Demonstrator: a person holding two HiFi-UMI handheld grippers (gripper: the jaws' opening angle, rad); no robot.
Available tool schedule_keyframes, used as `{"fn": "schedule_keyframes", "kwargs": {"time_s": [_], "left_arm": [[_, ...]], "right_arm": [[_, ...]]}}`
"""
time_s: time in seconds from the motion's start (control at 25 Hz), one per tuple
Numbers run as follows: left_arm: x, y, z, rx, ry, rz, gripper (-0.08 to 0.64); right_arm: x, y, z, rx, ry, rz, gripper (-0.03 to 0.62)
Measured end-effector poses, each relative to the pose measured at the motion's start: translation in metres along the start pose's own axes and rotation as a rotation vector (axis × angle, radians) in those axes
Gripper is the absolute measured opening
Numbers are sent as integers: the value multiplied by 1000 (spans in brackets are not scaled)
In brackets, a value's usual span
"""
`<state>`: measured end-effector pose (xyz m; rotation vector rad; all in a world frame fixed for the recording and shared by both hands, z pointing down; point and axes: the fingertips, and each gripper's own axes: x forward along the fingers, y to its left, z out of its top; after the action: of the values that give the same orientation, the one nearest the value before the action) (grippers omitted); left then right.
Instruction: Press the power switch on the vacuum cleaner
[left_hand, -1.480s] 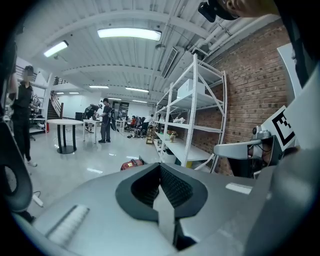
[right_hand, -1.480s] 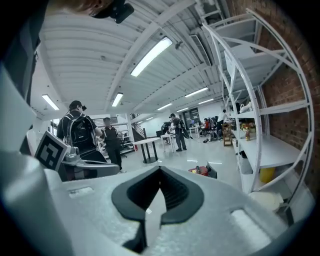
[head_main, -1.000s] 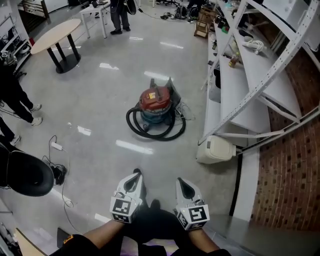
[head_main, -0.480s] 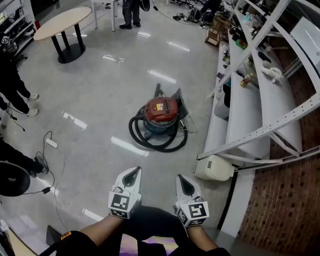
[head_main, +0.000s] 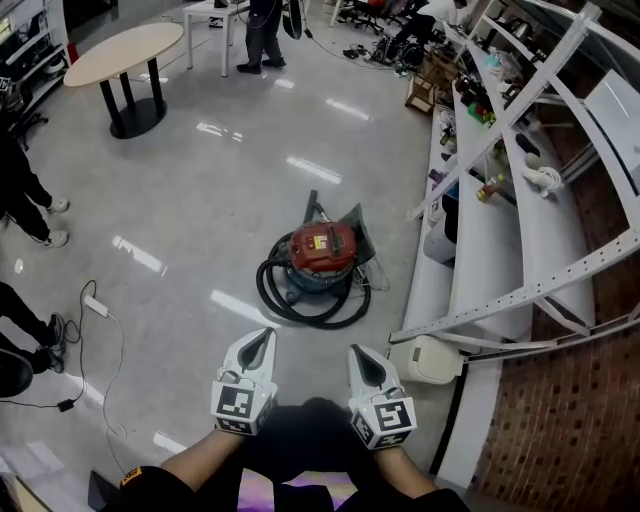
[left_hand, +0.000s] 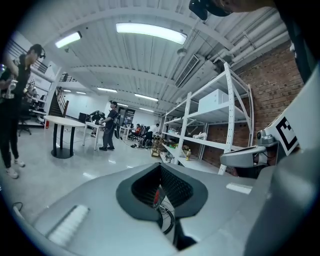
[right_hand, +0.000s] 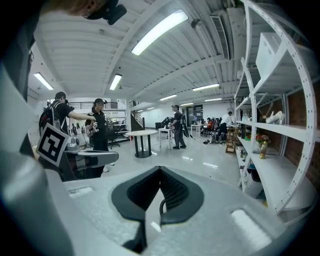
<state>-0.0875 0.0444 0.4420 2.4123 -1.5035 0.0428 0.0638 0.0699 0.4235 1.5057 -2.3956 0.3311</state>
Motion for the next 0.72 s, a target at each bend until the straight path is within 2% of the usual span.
{"fn": "schedule_keyframes", "kwargs": {"time_s": [0.28, 0.52, 0.72], "left_arm": [[0, 41, 16, -44, -39, 65, 15], [11, 76, 25, -87, -41, 181, 15], [40, 94, 33, -87, -33, 253, 15]], "right_arm": [[38, 7, 21, -40, 13, 35, -8], [89, 8, 36, -75, 4, 139, -8], [134, -14, 36, -70, 26, 209, -8]]}}
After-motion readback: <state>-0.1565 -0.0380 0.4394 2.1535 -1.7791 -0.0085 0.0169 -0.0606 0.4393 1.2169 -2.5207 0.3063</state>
